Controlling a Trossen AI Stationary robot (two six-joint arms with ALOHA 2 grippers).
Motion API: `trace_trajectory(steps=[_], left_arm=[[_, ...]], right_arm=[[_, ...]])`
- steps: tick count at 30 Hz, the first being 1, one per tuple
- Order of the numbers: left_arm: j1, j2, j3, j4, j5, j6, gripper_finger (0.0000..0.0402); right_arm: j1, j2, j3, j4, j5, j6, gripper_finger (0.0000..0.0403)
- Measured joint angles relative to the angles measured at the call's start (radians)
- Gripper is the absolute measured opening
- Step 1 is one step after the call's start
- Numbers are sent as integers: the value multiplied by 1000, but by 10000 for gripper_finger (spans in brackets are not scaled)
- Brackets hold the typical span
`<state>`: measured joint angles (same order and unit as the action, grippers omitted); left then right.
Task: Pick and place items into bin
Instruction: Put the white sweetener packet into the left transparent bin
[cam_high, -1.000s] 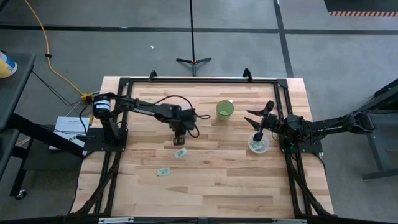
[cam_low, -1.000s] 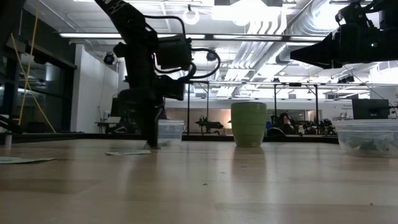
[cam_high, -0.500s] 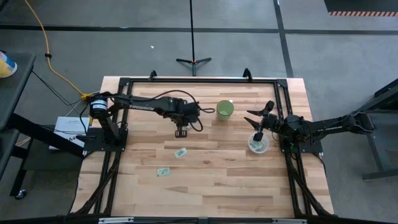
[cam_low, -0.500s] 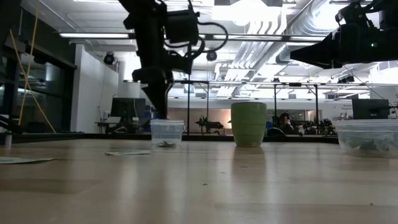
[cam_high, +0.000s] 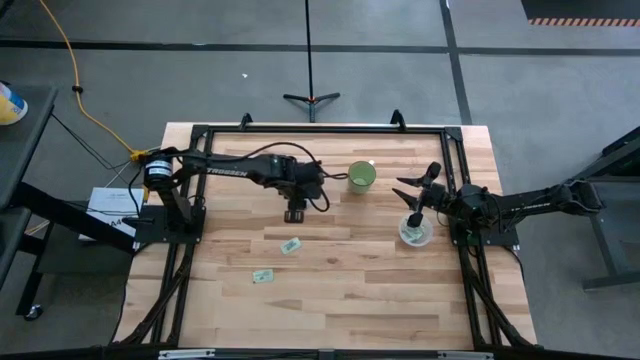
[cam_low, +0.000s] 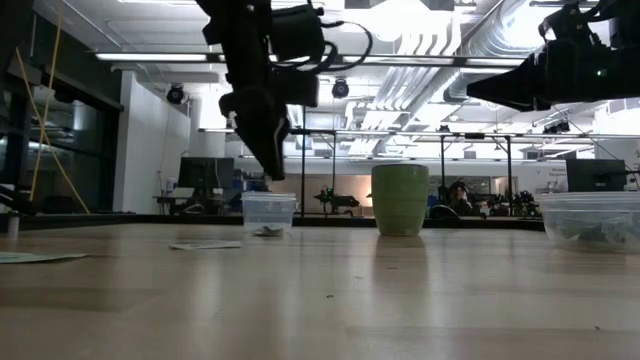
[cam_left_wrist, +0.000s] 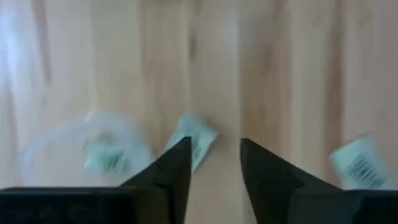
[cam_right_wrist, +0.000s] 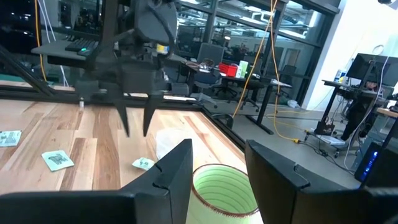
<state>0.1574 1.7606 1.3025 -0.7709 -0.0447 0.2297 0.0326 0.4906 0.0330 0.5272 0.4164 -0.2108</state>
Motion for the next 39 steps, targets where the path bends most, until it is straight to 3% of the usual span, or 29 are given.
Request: trace_trajectory(steps=[4, 8, 17, 39], left_arm=[[0, -1, -34, 87, 59, -3, 203], [0, 4, -55, 126, 13, -52, 215], [6, 44, -90, 149, -21, -81, 218], [53, 153, -89, 172, 13, -80, 217]], right_arm=[[0, 0, 0, -9, 0, 0, 139], [0, 0, 0, -11, 0, 0, 139], [0, 0, 0, -11, 0, 0, 139], [0, -1, 0, -15, 1, 0, 139]])
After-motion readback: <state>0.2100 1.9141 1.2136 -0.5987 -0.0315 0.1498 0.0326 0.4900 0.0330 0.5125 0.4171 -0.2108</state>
